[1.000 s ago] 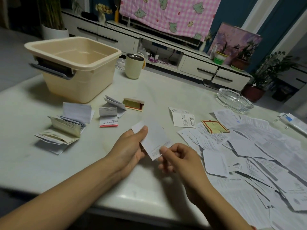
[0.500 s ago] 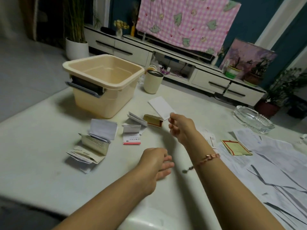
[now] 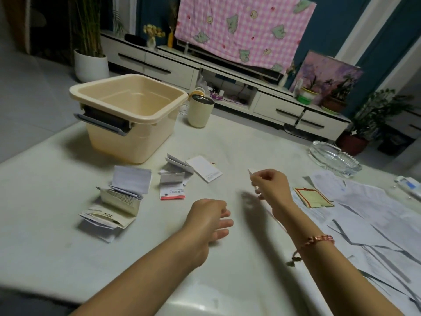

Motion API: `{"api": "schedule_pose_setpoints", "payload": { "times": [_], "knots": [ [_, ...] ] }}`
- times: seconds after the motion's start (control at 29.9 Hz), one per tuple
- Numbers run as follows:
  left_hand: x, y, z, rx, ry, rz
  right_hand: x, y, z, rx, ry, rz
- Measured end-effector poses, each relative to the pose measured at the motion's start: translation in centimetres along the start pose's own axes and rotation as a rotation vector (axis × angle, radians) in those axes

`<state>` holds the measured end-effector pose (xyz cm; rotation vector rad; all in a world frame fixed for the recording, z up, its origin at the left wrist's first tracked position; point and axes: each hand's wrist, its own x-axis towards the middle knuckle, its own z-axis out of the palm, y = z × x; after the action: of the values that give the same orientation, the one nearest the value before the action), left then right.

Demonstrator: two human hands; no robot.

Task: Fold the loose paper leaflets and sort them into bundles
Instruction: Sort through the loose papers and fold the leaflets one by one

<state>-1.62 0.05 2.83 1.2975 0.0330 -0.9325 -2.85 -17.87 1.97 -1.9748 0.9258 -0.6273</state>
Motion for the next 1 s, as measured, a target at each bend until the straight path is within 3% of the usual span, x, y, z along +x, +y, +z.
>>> {"api": "schedule_pose_setpoints", "payload": {
  "times": [0.1,0.2,0.33,0.44,0.6,0.74,1.0],
  "knots": [
    [0.0,-0.3,0.5,0.023,-0.023,0.012,1.2,2.1,-2.7,-0.271,0.080,-0.131],
    [0.1,-0.7,1.1,0.060,-0.036,-0.005,2.3,3.0,-3.9,-0.493,-0.111,-0.248],
    [0.4,-0.8,0.9,0.076,-0.024,-0.020,4.6,3.0,-3.7,-0.630,-0.335,-0.182],
    [0.4,-0.6,0.5,0.088,-0.038,-0.004,5.7,2.7,-4.1,-0.518,-0.522,-0.005],
    [0.9,-0.8,0.4,0.095,-0.035,-0.004,7.2,2.3,-5.0,-0.680,-0.509,-0.025],
    [0.9,-1.0,0.7,0.096,-0.036,-0.020,7.4,3.7,-5.3,-0.542,-0.423,-0.007],
    [1.2,0.2,0.2,0.085,-0.017,0.067,5.0,2.3,-4.5,0.324,-0.207,0.037]
  ]
}}
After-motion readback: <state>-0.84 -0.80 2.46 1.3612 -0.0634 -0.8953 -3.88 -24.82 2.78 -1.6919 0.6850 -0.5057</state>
